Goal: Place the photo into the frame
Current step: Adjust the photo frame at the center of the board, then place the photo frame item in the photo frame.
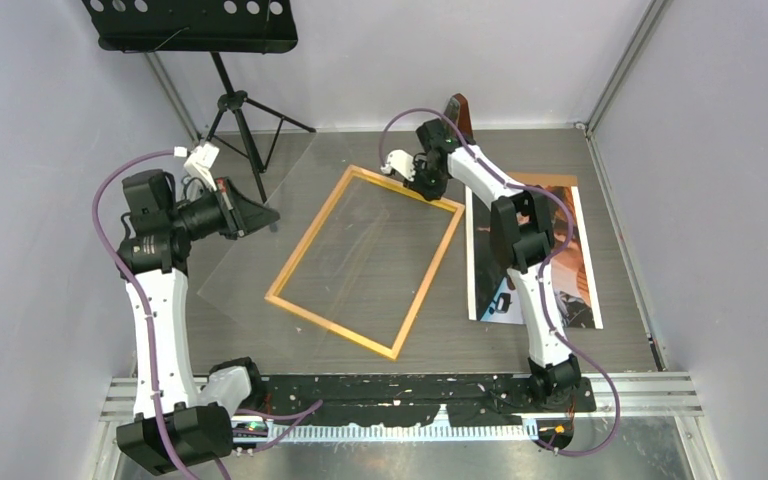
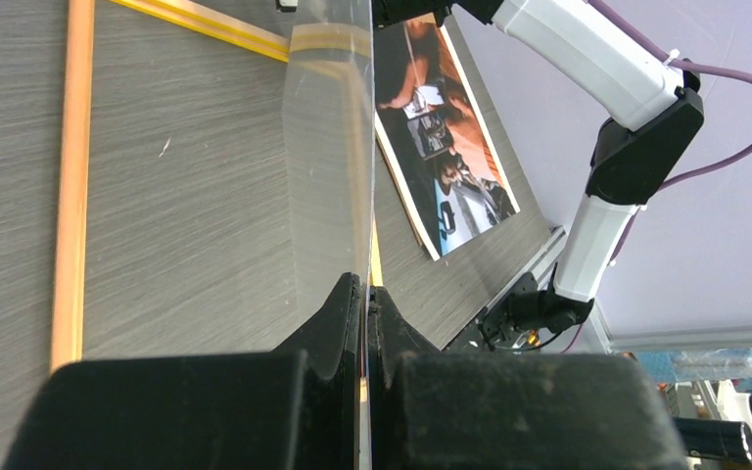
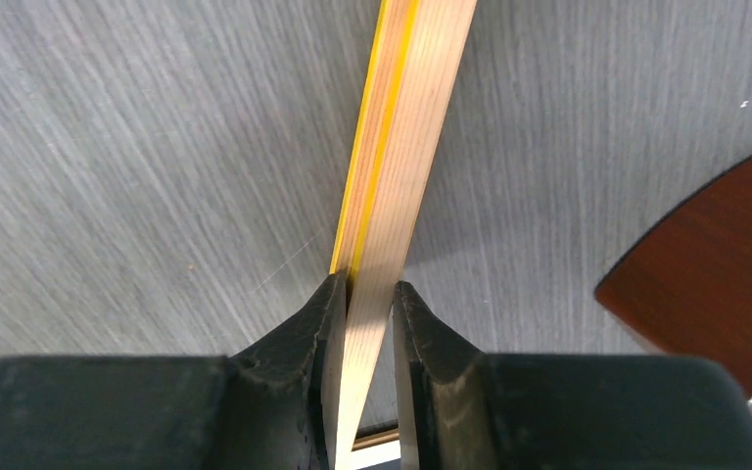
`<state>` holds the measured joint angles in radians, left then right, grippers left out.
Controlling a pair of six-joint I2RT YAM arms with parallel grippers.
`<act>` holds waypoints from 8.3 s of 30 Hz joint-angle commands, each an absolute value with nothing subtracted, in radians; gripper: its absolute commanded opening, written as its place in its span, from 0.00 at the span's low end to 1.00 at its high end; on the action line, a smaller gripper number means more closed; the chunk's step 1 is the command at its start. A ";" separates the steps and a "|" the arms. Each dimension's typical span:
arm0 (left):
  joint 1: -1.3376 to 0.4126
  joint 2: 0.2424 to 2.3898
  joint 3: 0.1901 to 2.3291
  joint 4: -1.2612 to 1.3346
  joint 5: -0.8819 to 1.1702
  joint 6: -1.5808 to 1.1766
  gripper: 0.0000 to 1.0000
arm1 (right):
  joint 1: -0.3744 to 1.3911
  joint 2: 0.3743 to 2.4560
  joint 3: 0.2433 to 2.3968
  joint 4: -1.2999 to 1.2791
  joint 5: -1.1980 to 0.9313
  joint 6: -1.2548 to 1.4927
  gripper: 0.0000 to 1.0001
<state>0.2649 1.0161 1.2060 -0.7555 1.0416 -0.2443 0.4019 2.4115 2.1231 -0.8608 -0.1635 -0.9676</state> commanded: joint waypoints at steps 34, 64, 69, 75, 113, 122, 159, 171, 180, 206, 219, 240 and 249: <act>0.273 0.955 1.065 -0.327 1.036 -0.549 0.00 | 0.399 1.804 1.278 -0.348 0.024 0.020 0.74; 0.253 0.944 0.944 -0.133 1.033 -0.654 0.00 | 0.372 1.989 1.373 -0.389 -0.039 0.035 0.39; 0.243 0.927 0.869 0.061 1.008 -0.784 0.00 | 0.365 2.004 1.407 -0.414 -0.061 0.014 0.36; 0.216 0.904 0.757 0.215 0.903 -0.934 0.00 | 0.357 1.995 1.420 -0.423 -0.088 -0.013 0.41; -0.083 1.407 0.621 0.943 0.760 -1.381 0.00 | 0.103 1.494 1.103 -0.385 -0.500 -0.067 0.76; -0.100 1.444 0.580 0.969 0.705 -1.368 0.00 | 0.091 1.458 1.060 -0.350 -0.518 -0.064 0.75; -0.100 1.453 0.548 0.940 0.697 -1.333 0.00 | 0.081 1.421 0.997 -0.297 -0.523 -0.052 0.75; -0.101 1.436 0.536 0.927 0.691 -1.324 0.00 | 0.081 1.423 0.997 -0.296 -0.522 -0.052 0.75; -0.107 1.433 0.528 0.913 0.686 -1.324 0.00 | 0.081 1.420 0.993 -0.295 -0.519 -0.055 0.75; -0.131 1.372 0.525 0.869 0.659 -1.381 0.00 | 0.075 1.418 0.988 -0.293 -0.510 -0.059 0.74; -0.137 1.371 0.524 0.844 0.654 -1.355 0.00 | 0.082 1.429 0.929 -0.224 -0.515 -0.003 0.71; -0.137 1.409 0.533 0.836 0.664 -1.296 0.00 | 0.232 1.687 0.945 -0.108 -0.510 0.105 0.61; -0.135 1.419 0.535 0.831 0.668 -1.289 0.00 | 0.266 1.744 0.977 -0.116 -0.515 0.104 0.54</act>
